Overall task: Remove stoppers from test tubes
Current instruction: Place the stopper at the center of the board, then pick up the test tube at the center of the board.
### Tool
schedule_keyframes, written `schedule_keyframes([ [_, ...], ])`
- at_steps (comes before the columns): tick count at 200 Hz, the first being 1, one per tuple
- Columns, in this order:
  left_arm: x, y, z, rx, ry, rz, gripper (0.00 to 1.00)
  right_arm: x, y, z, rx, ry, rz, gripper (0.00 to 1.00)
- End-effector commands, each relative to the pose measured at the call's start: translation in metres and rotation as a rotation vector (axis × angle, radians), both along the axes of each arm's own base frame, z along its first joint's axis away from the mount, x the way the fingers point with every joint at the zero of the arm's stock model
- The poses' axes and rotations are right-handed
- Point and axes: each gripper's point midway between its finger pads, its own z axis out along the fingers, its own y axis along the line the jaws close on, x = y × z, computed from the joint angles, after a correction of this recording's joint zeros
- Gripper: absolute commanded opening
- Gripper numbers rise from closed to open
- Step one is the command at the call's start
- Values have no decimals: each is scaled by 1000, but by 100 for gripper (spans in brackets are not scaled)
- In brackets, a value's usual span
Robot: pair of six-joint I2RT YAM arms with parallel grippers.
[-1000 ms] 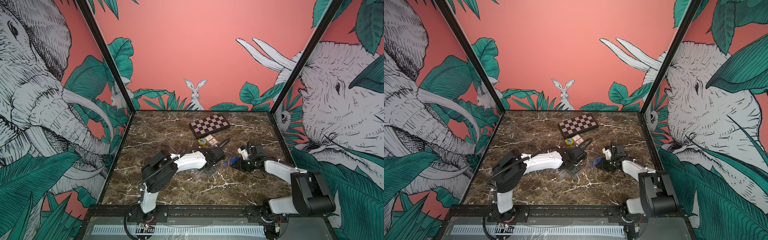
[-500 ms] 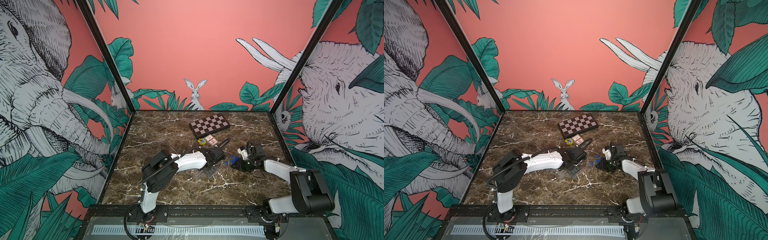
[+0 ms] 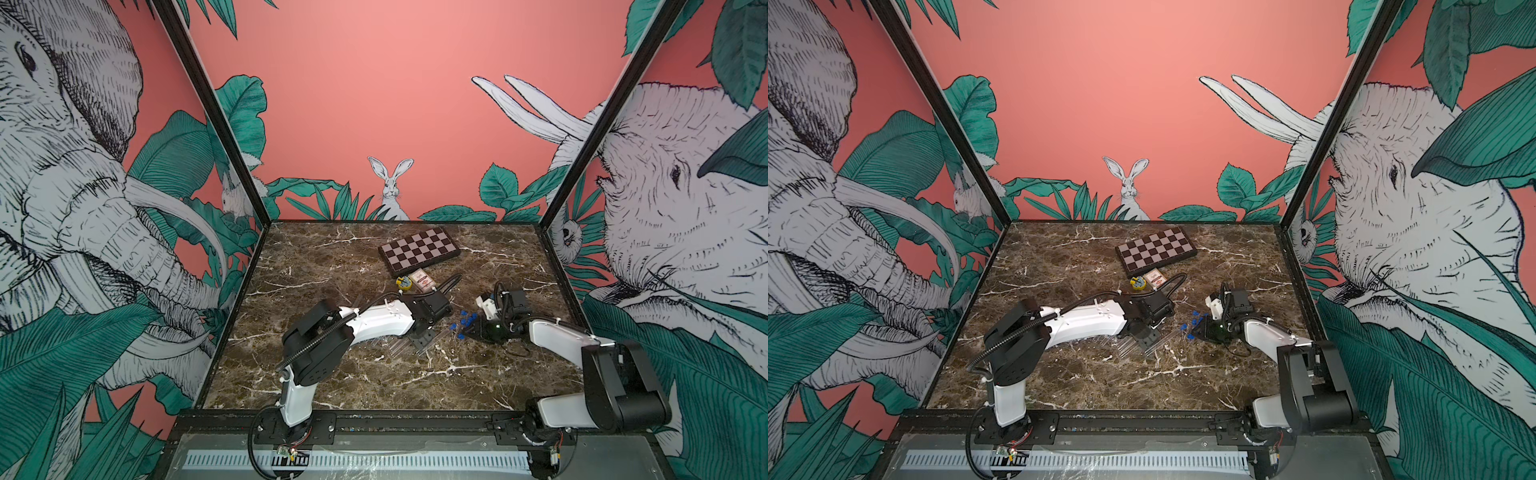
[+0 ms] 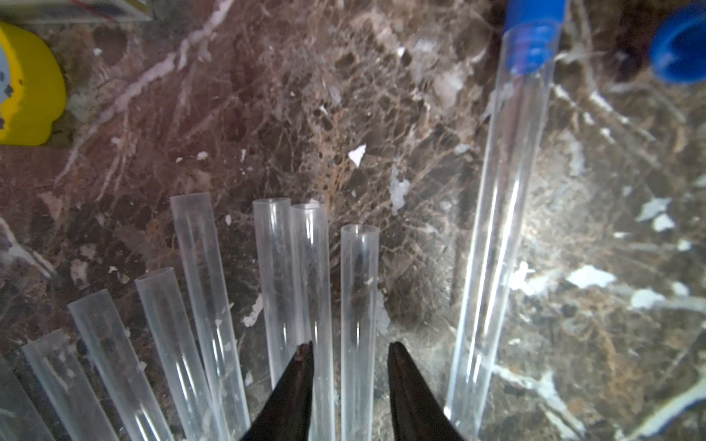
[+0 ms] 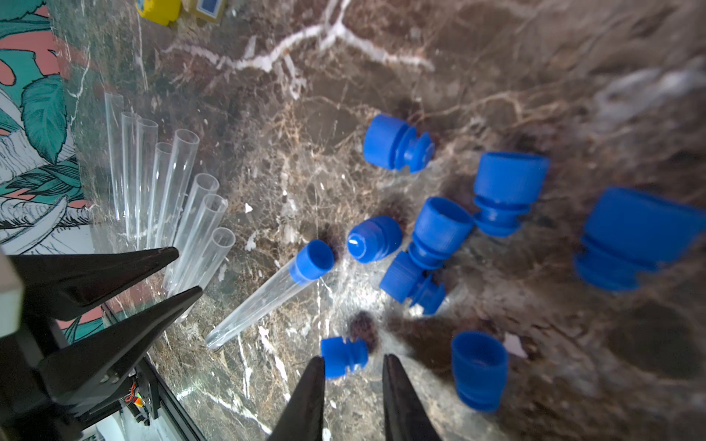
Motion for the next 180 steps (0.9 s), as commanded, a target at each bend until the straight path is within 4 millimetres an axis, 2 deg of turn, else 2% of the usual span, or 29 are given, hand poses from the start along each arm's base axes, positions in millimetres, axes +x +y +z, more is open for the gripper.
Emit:
schedule_keyframes([
  [1, 1, -3, 35, -49, -31, -1, 36, 0, -3, 3, -14, -13, -3, 28],
  [42, -7, -19, 44, -110, 0, -23, 38, 0, -5, 14, -27, -47, -1, 29],
  [92, -9, -43, 37, -132, 32, -54, 38, 9, 2, 40, 14, -101, 20, 44],
  [139, -9, -56, 26, -117, 64, -72, 38, 11, 4, 44, 30, -111, 29, 61],
  [180, -10, -62, 16, -110, 83, -78, 38, 9, 2, 39, 43, -104, 20, 68],
])
